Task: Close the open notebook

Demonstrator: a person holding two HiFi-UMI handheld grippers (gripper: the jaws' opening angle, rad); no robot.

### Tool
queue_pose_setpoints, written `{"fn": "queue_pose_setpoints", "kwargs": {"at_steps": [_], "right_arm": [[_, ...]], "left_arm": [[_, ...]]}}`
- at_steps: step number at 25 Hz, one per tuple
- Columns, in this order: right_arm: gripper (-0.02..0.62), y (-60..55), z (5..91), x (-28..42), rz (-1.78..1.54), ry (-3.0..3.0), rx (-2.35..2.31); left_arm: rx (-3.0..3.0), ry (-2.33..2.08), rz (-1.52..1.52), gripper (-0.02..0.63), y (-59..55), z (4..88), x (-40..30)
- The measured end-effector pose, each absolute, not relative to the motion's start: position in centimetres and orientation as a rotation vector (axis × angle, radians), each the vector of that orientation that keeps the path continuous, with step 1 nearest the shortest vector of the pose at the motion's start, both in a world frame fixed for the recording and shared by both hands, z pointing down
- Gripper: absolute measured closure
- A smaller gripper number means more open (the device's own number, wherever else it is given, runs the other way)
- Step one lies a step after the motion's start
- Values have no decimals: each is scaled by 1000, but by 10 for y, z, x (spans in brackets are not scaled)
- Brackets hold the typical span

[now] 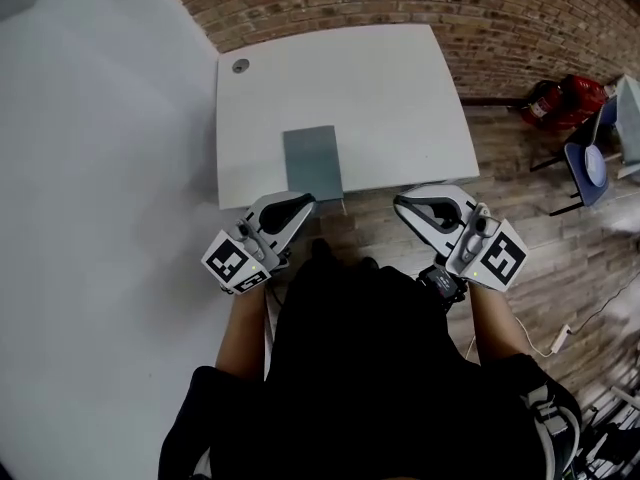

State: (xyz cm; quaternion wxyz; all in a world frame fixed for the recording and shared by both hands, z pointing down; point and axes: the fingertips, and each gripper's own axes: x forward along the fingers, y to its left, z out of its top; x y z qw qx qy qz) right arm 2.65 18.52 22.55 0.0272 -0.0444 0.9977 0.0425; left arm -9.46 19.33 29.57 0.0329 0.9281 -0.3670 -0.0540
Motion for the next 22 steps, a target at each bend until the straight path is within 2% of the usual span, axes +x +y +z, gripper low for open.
{"fn": "queue_pose_setpoints", "kwargs": {"at_steps": [5, 11, 22], "right_arm": [[589, 216, 245, 52, 60, 3079, -41], [589, 248, 278, 30, -130, 3113, 125], [589, 255, 286, 4, -33, 3100, 262]], "left_arm": [[2850, -1202, -124, 583, 231, 293, -63], [2689, -1282, -133, 583, 265, 329, -53], [2656, -1415, -76, 583, 288, 326, -60]]}}
